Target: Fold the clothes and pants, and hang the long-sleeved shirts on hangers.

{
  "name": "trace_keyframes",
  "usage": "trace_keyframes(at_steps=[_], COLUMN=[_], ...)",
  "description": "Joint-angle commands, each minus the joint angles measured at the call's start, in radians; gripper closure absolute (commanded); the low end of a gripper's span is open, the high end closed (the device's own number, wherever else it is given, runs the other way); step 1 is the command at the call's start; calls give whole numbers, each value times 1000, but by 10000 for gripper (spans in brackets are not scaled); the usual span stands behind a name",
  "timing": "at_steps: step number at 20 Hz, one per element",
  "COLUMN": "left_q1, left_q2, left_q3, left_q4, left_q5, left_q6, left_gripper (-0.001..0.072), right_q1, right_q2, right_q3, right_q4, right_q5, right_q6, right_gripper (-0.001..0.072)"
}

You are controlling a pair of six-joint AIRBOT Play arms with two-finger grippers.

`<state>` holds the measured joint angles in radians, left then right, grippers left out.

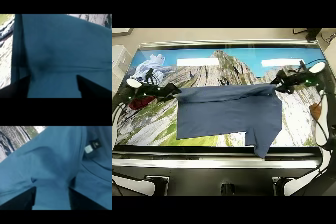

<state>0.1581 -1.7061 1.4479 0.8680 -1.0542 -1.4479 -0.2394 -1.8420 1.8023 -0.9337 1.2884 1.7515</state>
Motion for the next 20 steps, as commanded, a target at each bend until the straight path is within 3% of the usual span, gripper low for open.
trace_keyframes(at_steps=[1,3,4,5,8,11,15,17,18,20], left_q1=[116,186,208,225,237,223,180,158,148,124], left_q2=[-8,37,80,136,254,250,248,246,245,240], left_q3=[84,24,-59,-180,-529,-689,-718,-718,-718,-718], left_q4=[50,190,244,263,197,65,16,-26,-46,-62], left_q5=[-385,-549,-544,-497,-319,-261,-186,-144,-126,-119], left_q6=[0,-18,-17,-3,97,208,222,222,222,217], left_gripper=[9,12,31,146,168,205,206,275,276,361], right_q1=[-117,-184,-204,-215,-216,-216,-216,-216,-216,-216], right_q2=[56,100,132,170,268,290,290,290,290,290], right_q3=[13,-17,-66,-135,-329,-413,-421,-421,-421,-421], right_q4=[-122,-314,-385,-422,-416,-361,-305,-304,-304,-305], right_q5=[232,408,446,441,348,341,343,344,345,343], right_q6=[-53,-63,-88,-98,-126,-145,-145,-148,-152,-153], right_gripper=[212,208,207,207,208,209,212,214,214,214])
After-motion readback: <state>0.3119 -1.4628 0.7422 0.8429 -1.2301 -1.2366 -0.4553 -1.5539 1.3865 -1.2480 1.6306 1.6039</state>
